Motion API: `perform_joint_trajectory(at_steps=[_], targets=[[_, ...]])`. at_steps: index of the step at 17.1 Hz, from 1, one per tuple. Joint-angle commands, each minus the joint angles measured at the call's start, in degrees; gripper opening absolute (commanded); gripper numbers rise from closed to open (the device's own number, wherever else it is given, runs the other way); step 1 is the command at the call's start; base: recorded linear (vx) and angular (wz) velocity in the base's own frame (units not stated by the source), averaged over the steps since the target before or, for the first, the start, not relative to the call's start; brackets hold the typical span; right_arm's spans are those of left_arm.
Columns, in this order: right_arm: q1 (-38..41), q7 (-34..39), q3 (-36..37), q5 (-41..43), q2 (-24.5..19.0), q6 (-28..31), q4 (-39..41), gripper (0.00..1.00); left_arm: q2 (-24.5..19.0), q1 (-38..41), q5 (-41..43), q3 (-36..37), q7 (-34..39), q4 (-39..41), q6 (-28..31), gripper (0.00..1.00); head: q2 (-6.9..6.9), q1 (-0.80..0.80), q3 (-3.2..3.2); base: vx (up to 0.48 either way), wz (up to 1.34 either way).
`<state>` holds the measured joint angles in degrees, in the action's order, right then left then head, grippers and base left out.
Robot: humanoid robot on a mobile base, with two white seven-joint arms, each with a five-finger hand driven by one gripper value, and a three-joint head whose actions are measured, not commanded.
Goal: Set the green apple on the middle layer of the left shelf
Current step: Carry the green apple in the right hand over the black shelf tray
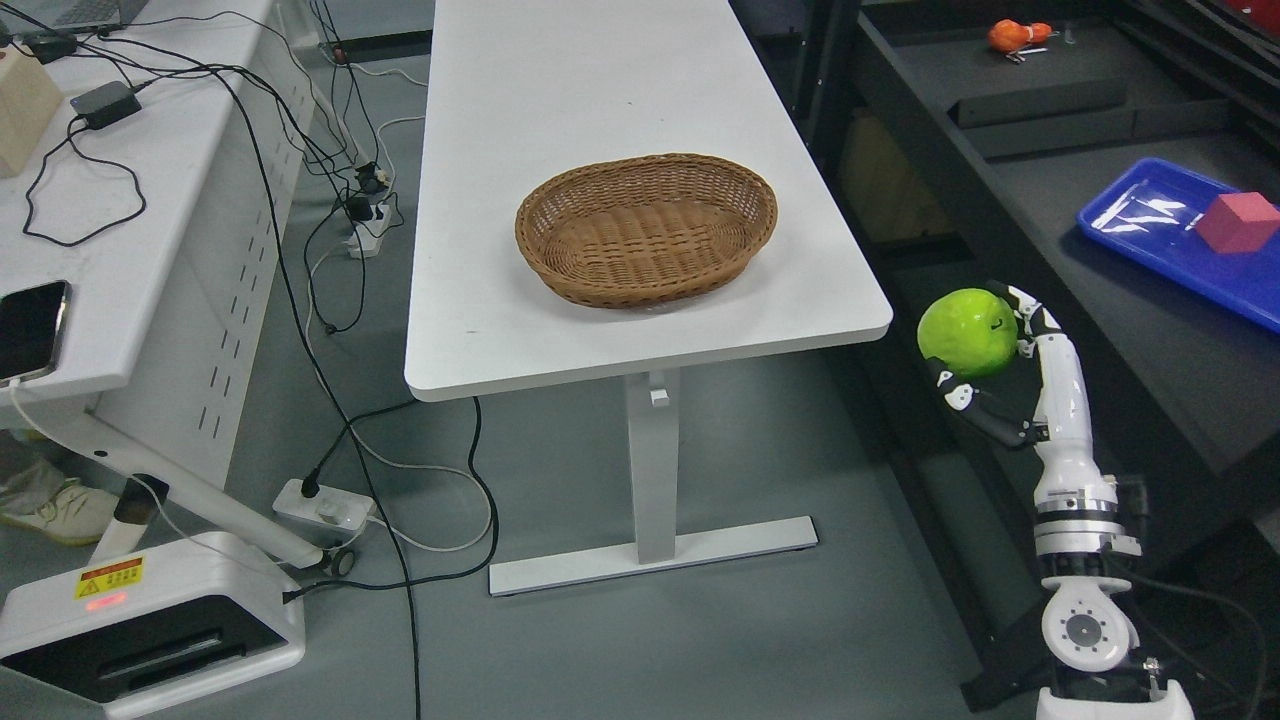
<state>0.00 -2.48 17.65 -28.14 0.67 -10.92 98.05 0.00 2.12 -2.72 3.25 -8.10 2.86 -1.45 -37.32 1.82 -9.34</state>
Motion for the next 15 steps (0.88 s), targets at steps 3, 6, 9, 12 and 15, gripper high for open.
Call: perform_joint_trajectory(at_steps=[3,6,9,12,15], targets=[[1.59,0.19,0.19,0.02,0.33,-0.07,0.03,0.0,-1.0,-0.01,0.0,0.0,0.02,0.04,0.04,1.0,0.0,0.0,0.0,-0.335,-0.29],[1.94,0.11,0.19,0.02,0.33,-0.16,-0.05,0.01,-1.0,-0.01,0.0,0.0,0.02,-0.05,0.04,1.0,0.0,0.0,0.0,-0.322,-0.3],[2.55,0.11,0.19,0.02,0.33,-0.16,-0.05,0.01,-1.0,-0.01,0.0,0.0,0.02,0.04,0.04,1.0,0.0,0.0,0.0,-0.297,-0.39],[3.25,0.02,0.19,0.02,0.33,-0.16,-0.05,0.01,-1.0,-0.01,0.0,0.0,0.02,-0.05,-0.04,1.0,0.0,0.0,0.0,-0.258,-0.57],[3.87,-0.07,0.19,0.02,0.33,-0.16,-0.05,0.01,-1.0,-0.01,0.0,0.0,0.02,0.04,0.04,1.0,0.0,0.0,0.0,-0.206,-0.67]])
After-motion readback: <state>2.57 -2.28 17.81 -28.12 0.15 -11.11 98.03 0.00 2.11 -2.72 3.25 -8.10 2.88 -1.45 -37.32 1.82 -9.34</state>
